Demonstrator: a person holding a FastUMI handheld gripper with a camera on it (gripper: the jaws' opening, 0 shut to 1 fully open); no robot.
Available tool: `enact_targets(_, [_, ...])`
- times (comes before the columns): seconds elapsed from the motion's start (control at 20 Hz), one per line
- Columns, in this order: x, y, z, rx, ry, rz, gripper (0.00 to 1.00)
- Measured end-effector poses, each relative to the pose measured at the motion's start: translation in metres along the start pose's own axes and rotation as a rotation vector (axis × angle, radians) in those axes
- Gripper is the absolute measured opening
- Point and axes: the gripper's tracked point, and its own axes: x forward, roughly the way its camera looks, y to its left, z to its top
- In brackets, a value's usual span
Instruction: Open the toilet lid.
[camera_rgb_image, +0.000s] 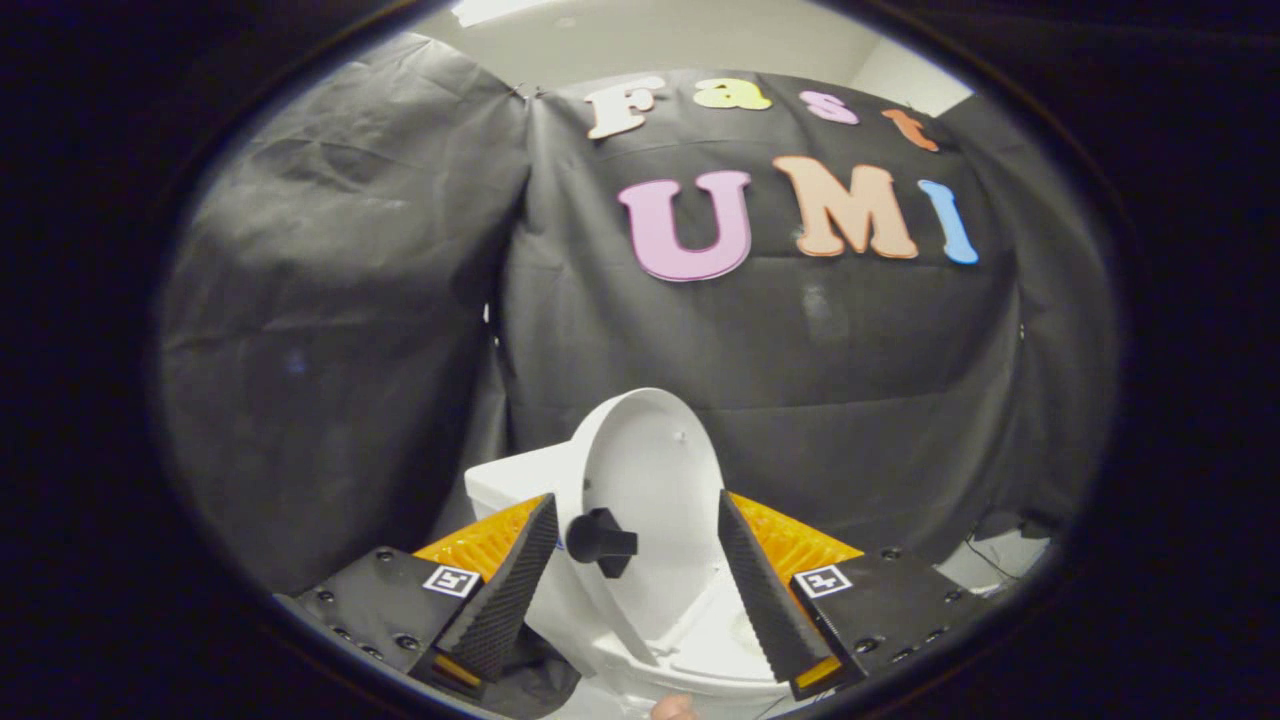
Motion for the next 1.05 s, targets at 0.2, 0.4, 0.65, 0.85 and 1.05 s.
enact_targets(0.2, [-0.021, -0.038, 0.004, 0.076, 0.002, -0.049, 0.97])
enact_targets(0.4, [-0.049, -0.064, 0.004, 0.103, -0.002, -0.08, 0.97])
enact_targets(0.65, [-0.075, -0.089, -0.001, 0.044, 0.012, -0.099, 0.97])
enact_targets(0.85, [-0.094, -0.1, 0.001, 0.02, 0.009, -0.086, 0.97])
enact_targets(1.05, [-0.105, -0.103, 0.002, 0.012, 0.003, -0.059, 0.97])
